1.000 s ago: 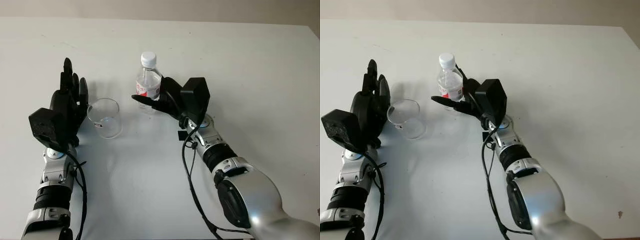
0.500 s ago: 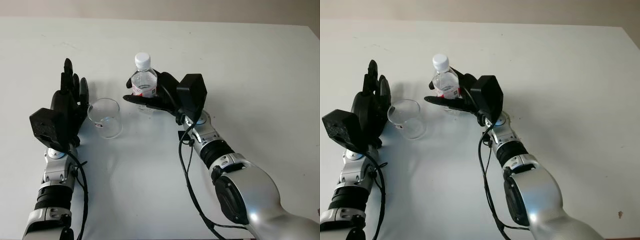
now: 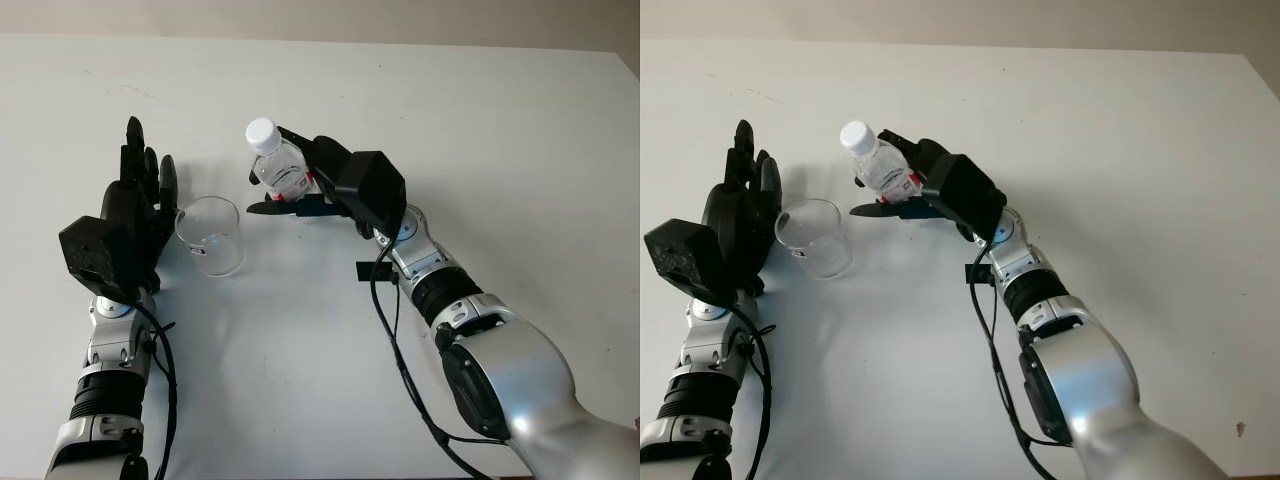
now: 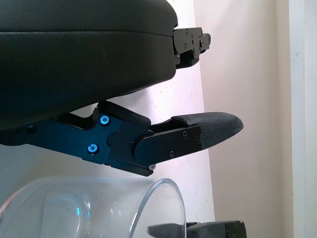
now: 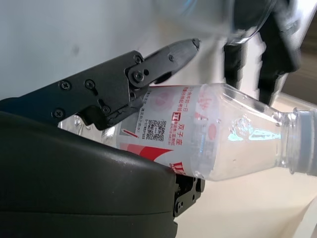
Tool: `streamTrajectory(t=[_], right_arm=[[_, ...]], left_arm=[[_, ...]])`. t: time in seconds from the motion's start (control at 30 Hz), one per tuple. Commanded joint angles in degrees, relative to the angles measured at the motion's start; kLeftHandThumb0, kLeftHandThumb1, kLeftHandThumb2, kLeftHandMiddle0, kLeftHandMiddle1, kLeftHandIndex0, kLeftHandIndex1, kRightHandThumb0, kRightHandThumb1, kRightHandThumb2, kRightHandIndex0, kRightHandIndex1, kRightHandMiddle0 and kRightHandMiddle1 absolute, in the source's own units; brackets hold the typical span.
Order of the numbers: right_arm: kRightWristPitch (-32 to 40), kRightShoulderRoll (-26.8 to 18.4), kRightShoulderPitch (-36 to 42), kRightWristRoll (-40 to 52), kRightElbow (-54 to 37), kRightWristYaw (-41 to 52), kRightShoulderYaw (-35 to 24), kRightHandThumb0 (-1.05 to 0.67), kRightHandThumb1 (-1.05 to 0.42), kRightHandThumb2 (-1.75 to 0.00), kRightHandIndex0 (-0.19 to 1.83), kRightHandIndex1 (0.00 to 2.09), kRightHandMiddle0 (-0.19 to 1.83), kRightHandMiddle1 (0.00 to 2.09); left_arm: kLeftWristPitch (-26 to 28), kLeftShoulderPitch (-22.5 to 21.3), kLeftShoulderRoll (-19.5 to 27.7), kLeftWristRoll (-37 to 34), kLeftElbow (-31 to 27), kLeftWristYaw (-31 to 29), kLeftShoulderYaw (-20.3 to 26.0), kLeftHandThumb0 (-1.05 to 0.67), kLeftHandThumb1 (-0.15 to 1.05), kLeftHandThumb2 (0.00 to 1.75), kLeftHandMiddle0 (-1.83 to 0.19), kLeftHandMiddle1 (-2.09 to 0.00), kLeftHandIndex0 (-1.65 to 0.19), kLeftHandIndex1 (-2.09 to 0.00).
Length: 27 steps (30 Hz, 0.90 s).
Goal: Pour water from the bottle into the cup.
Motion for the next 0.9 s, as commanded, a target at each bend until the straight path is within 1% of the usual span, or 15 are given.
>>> streamTrajectory(t=[0.0,0.07,0.17,0.2,0.23,0.3,0.37,0.67,0.8,0.87], right_arm=[[-1.7,-2.1,-3.0,-2.8,-0.5,-4.7,1.7,-0.17,-1.05,-0.13,0.91,2.09,0.78,2.09],[-1.9,-3.4,-5.2,-6.2,-0.3,-9.6,3.6,-0.14,-1.05,-0.14,0.88,2.09,0.7,2.09],[-0.1,-5.0,-8.8,-12.6,0.1,-17.9,7.6,-0.14,-1.04,-0.16,0.88,2.09,0.67,2.09],[0.8,-5.4,-10.0,-14.2,0.4,-19.5,8.7,-0.14,-1.05,-0.15,0.88,2.09,0.66,2.09],[1.8,-5.6,-11.2,-15.4,0.7,-20.5,9.6,-0.14,-1.05,-0.15,0.88,2.09,0.59,2.09],[3.1,-6.0,-13.1,-18.0,1.4,-22.9,11.6,-0.16,-1.04,-0.15,0.87,2.09,0.5,2.09],[4.0,-6.1,-14.6,-20.3,2.1,-25.3,13.5,-0.16,-1.03,-0.14,0.87,2.09,0.47,2.09],[4.0,-5.9,-17.6,-26.3,3.9,-30.4,19.8,-0.16,-1.04,-0.11,0.9,2.09,0.39,2.09],[3.4,-5.2,-18.0,-27.5,4.1,-31.0,21.5,-0.19,-1.05,-0.2,0.93,2.09,0.38,2.09],[3.1,-5.2,-18.1,-28.6,4.0,-32.4,22.8,-0.2,-1.04,-0.2,0.94,2.09,0.37,2.09]], left_arm=[[-0.4,-0.7,0.3,-0.1,-1.0,0.4,0.5,-0.72,1.05,0.64,0.09,-0.06,0.12,-0.06],[-0.5,-0.8,0.4,0.1,-0.8,0.8,0.6,-0.71,1.05,0.66,0.07,-0.06,0.11,-0.06],[-0.7,-1.0,0.4,-0.1,-0.4,0.6,0.7,-0.72,1.05,0.67,0.07,-0.06,0.1,-0.06],[-0.8,-1.0,0.4,-0.2,-0.4,0.4,0.6,-0.72,1.05,0.67,0.07,-0.06,0.1,-0.06],[-0.7,-1.0,0.3,-0.2,-0.4,0.3,0.6,-0.72,1.05,0.67,0.08,-0.05,0.11,-0.06],[-0.6,-1.1,0.1,-0.1,-0.5,0.6,0.6,-0.72,1.05,0.67,0.08,-0.05,0.11,-0.06],[-0.7,-1.2,-0.2,-0.4,-0.5,0.7,0.7,-0.72,1.05,0.67,0.07,-0.06,0.1,-0.06],[-1.1,-1.0,-0.5,0.0,-0.3,1.1,0.5,-0.7,1.05,0.67,0.07,-0.05,0.1,-0.05],[-1.5,-1.0,-0.6,0.2,0.0,1.4,0.5,-0.7,1.05,0.67,0.07,-0.05,0.1,-0.06],[-1.4,-1.0,-0.7,0.1,0.0,1.5,0.4,-0.7,1.05,0.67,0.07,-0.05,0.1,-0.05]])
